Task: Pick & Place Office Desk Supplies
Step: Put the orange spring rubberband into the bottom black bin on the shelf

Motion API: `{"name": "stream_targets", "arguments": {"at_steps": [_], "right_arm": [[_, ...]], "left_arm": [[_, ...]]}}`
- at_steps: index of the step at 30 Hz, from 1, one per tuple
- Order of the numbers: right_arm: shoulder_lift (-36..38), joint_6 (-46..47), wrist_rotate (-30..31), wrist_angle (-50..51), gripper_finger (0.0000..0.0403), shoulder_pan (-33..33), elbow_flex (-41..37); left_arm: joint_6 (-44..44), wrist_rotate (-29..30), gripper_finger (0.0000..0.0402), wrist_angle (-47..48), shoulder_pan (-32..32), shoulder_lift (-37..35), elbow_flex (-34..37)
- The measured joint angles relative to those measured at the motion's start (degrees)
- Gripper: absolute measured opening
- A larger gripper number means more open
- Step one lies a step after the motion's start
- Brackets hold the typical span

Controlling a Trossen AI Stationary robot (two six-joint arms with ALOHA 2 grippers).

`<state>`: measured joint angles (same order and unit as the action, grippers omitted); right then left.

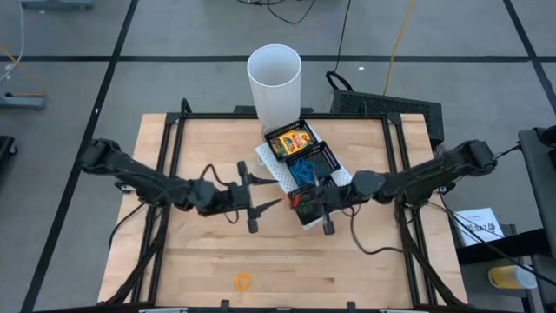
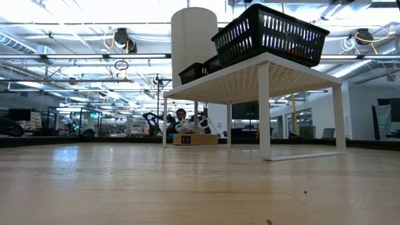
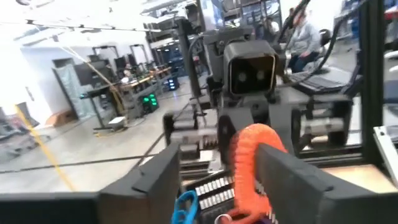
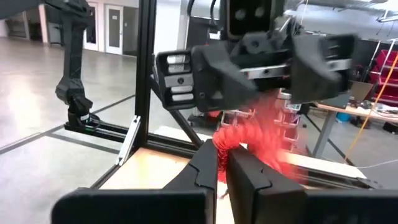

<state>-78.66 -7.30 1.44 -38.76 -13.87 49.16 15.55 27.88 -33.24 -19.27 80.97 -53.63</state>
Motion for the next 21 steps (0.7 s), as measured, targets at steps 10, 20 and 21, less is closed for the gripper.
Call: {"name": "stream_targets", "arguments": {"at_steps": [10,20,21], "right_arm": [[14.43,3.22,-0.05,20.11,0.0007,-0.73,0.01],[22.56,12.6,6.15,44.2,0.0009,-2.38,0.01],[22.55,13.35,5.99,45.41,0.0009,-2.42,0.01]], "left_arm": [[0.68,10.53,0.0263,6.94,-3.64,-3.46,-0.02],[-14.28,11.31,0.0245,22.44,-3.82,-3.46,-0.02],[-15.44,11.17,0.0244,23.85,-3.56,-3.46,-0.02]]}}
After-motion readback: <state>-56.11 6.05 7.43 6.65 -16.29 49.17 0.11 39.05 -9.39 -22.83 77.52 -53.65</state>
